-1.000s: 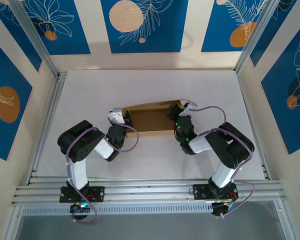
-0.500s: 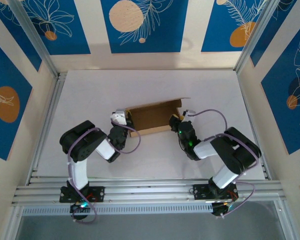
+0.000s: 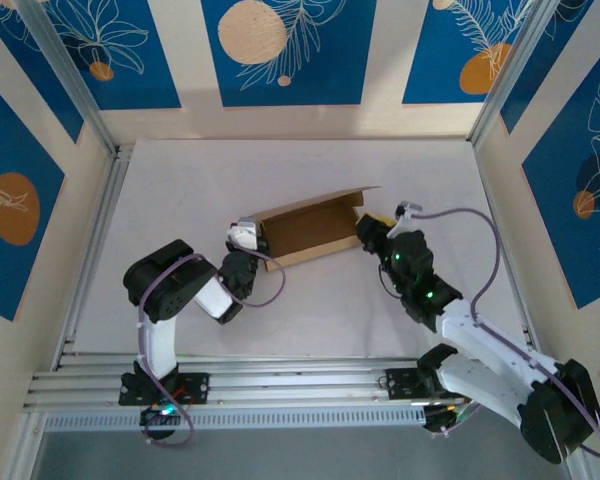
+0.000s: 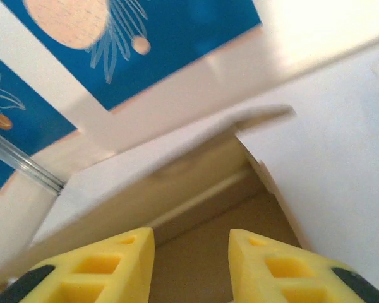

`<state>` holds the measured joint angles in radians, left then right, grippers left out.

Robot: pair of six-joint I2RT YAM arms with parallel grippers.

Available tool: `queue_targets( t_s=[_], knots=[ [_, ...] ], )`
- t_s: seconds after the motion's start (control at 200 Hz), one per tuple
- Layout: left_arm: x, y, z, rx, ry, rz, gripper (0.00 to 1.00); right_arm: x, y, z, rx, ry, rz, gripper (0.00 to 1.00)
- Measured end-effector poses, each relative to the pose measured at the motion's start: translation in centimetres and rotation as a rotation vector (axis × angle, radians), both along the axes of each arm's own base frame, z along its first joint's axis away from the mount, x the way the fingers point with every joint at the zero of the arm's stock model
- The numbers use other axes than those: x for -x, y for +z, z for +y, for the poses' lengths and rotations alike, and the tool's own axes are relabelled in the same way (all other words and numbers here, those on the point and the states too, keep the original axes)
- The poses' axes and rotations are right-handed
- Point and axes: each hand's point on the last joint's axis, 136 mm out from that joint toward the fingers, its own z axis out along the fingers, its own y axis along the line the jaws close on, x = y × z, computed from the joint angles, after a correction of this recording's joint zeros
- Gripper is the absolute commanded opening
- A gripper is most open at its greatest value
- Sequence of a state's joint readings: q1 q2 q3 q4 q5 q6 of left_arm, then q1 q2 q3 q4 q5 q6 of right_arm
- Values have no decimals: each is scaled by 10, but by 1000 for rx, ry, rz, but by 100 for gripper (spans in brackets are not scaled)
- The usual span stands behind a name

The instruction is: Fold the paper box

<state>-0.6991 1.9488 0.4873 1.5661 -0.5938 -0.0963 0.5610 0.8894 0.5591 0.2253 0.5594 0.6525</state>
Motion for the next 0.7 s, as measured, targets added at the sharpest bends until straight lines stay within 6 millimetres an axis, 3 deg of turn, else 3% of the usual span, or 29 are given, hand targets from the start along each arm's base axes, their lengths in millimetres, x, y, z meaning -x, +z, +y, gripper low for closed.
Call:
queue_targets(
  t_s=[0.09,0.18,0.245,0.305,0.385,0.49,0.555,0.61,0.695],
  knots=[
    [-1,0,-1,-9,-2,-2,0,-6,42,8,19,39,-21,25],
    [-1,0,-2,-20,-8,-4,0,-25,72,24,32,93,26,30],
    [-1,0,-3,-25,-11,-5,0,-46,87,43,44,147,81,31],
    [-1,0,-4,-28,-16,-5,0,-64,88,65,51,200,141,32],
    [-1,-1,-5,-29,-21,-4,0,-80,66,94,64,272,249,32],
    [0,-2,-8,-35,-43,0,36,-83,12,114,96,326,427,32],
    [6,-23,-9,-79,-76,58,53,-79,-22,119,118,339,533,32],
    [13,-42,-9,-103,-102,119,61,-75,-40,120,129,343,594,32],
    [19,-43,-10,-101,-135,131,67,-70,-56,118,134,339,636,32]
  ],
)
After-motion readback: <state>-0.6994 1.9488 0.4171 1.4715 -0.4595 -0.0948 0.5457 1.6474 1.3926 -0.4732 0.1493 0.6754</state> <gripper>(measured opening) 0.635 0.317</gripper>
